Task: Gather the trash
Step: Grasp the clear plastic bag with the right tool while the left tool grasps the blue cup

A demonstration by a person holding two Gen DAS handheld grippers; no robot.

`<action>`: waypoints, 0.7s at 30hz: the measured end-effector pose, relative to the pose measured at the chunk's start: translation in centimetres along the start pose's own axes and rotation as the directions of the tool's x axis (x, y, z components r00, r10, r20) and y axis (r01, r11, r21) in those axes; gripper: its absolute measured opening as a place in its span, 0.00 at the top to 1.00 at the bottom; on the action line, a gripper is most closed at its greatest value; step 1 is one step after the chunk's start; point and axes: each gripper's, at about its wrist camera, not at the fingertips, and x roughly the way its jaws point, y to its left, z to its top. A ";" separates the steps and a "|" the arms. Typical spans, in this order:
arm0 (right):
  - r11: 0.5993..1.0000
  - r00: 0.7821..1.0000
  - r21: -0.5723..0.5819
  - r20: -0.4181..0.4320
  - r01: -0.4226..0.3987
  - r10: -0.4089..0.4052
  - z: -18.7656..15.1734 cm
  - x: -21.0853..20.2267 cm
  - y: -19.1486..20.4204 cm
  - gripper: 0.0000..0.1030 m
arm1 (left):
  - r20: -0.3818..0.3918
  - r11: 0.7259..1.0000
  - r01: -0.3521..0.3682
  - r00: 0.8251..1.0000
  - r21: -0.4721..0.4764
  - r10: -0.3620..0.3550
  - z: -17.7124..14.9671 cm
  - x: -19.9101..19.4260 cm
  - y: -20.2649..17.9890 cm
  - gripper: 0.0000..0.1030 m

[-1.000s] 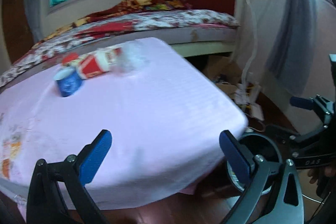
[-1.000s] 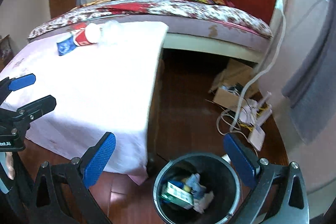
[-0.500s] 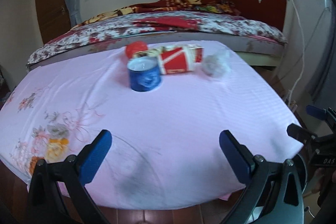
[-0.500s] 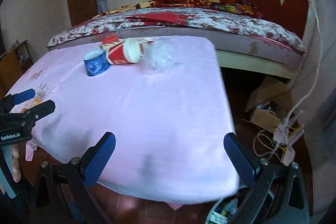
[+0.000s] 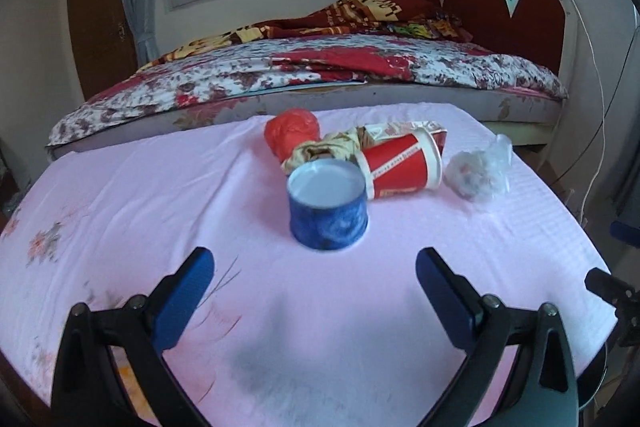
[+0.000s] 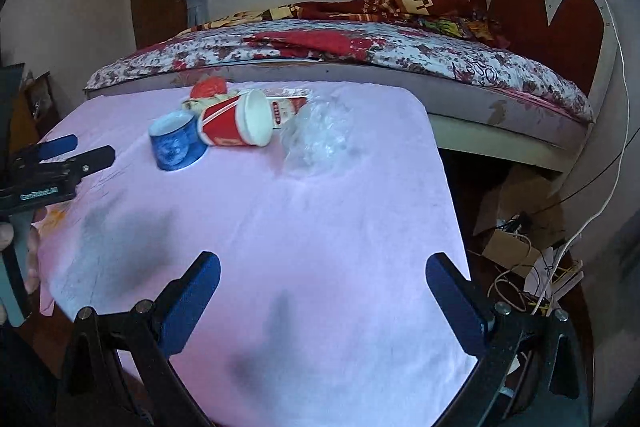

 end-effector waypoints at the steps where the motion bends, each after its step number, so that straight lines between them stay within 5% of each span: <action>1: 1.000 1.000 0.001 -0.005 0.000 0.000 0.4 0.5 -0.1 0.00 | -0.009 1.000 0.007 1.000 -0.003 -0.007 0.3 0.6 -0.2 0.07; 12: 1.000 1.000 -0.005 -0.004 -0.028 0.028 6.2 5.9 0.2 0.00 | -0.060 0.999 0.013 0.998 -0.036 -0.015 1.1 6.1 0.1 0.10; 21: 1.000 0.990 -0.003 -0.140 -0.022 0.021 10.0 14.8 1.0 0.08 | -0.108 0.994 0.051 0.992 -0.093 -0.061 2.5 9.4 1.1 0.15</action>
